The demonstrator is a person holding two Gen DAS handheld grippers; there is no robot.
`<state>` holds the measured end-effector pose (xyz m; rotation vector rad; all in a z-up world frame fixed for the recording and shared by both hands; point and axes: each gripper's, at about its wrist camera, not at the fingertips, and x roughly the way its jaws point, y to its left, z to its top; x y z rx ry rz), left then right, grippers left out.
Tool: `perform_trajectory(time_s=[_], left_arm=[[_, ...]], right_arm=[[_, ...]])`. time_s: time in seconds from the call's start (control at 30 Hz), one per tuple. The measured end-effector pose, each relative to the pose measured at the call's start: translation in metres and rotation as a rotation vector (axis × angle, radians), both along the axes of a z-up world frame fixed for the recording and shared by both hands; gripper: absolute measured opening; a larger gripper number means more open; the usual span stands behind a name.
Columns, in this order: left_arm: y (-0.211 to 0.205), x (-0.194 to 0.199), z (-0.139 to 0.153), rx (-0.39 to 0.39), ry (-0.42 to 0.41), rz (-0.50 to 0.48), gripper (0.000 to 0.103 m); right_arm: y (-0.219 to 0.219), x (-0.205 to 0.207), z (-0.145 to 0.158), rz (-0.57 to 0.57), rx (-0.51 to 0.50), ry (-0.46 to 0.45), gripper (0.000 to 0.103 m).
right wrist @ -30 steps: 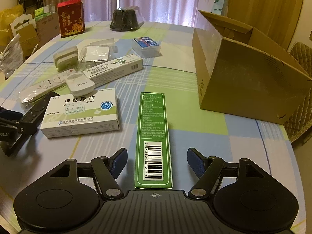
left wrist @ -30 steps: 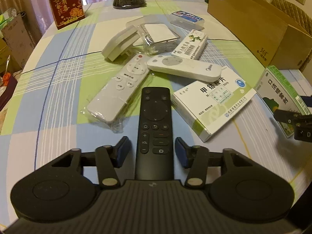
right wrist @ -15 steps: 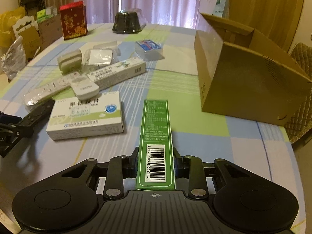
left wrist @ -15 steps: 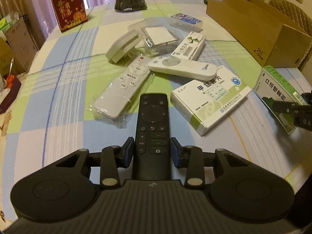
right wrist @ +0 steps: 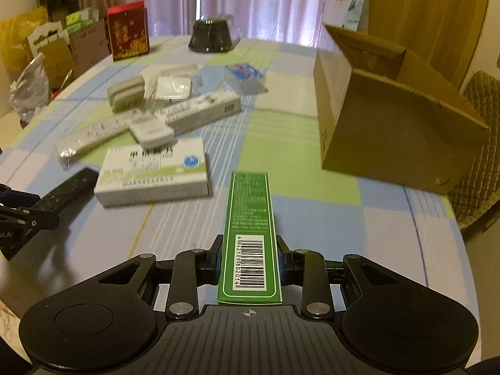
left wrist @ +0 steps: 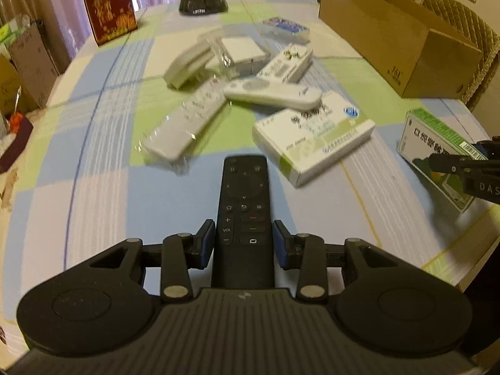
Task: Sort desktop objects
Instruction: 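Lift the green box with the right tool while the left tool lifts the black remote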
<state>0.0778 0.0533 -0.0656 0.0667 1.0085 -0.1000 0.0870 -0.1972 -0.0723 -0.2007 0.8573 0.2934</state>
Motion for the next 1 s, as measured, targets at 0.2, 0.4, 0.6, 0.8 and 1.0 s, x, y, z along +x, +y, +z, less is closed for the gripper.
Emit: perform_trajectory(time_s=[0.2,0.4,0.6,0.8,1.0], left_arm=[[0.004,0.008,-0.011,-0.022,0.027,0.014,0.035],[0.001,0.016,-0.014,-0.007,0.019,-0.005,0.039],[0.002,0.016,-0.013,-0.013,0.009,-0.005,0.033],[0.005,0.013,-0.012,-0.013,0.007,0.008,0.033],[0.006,0.01,0.0,-0.013,-0.03,0.009,0.033]], right_arm=[[0.001,0.004,-0.01,0.0,-0.019,0.033,0.03],[0.0,0.012,-0.016,-0.009,-0.012,0.047,0.03],[0.0,0.025,-0.02,-0.021,-0.008,0.059,0.03],[0.0,0.025,-0.019,-0.026,-0.009,0.061,0.029],[-0.001,0.018,-0.006,-0.028,-0.001,0.007,0.029]])
